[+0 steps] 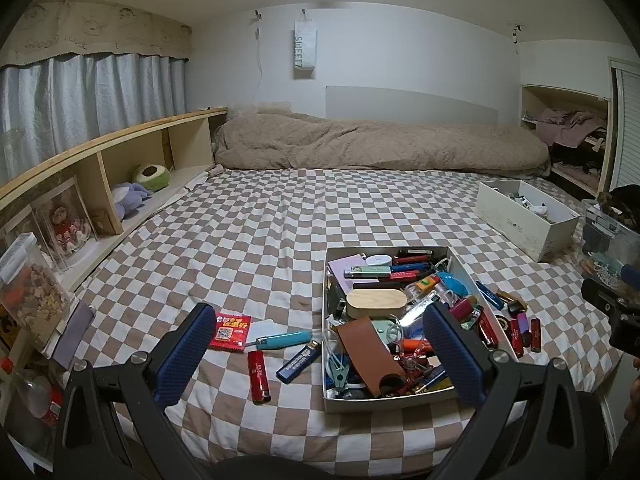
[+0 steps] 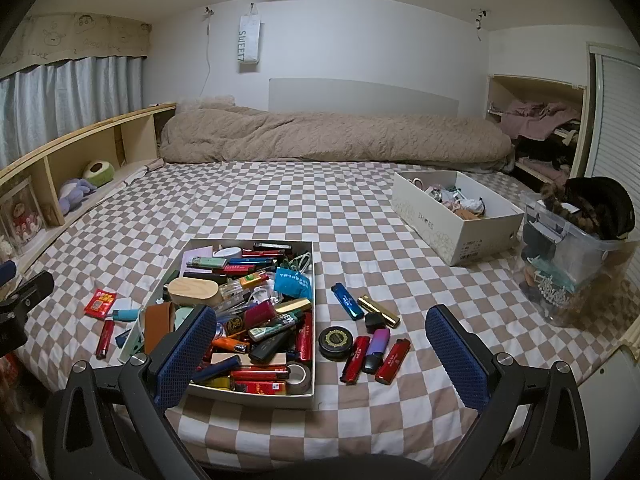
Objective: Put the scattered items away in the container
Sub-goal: 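Move both tools toward the loose lighters beside the white tray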
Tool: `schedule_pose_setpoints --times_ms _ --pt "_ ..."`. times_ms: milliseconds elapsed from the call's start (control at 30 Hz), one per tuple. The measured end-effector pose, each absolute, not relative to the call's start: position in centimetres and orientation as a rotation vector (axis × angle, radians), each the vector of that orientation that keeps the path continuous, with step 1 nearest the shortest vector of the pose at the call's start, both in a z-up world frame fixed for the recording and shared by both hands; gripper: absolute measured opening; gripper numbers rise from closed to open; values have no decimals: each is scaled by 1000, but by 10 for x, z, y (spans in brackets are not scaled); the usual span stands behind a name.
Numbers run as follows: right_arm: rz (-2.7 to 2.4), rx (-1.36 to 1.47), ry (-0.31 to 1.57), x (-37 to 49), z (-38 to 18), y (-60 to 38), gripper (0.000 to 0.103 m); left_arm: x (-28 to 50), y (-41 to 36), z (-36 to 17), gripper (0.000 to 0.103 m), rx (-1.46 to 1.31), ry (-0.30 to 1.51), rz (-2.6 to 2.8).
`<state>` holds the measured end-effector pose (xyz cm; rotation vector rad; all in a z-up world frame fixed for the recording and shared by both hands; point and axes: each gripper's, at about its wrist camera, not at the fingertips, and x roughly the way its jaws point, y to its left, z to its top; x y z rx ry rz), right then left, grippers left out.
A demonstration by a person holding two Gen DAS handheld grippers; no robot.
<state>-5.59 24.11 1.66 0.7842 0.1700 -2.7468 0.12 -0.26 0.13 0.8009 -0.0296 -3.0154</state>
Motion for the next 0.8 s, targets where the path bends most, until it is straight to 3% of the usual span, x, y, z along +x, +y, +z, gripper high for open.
schedule_pose_setpoints --times_ms 800 --pt "-2711 824 147 -72 5 250 103 -10 -40 -14 103 894 58 -2955"
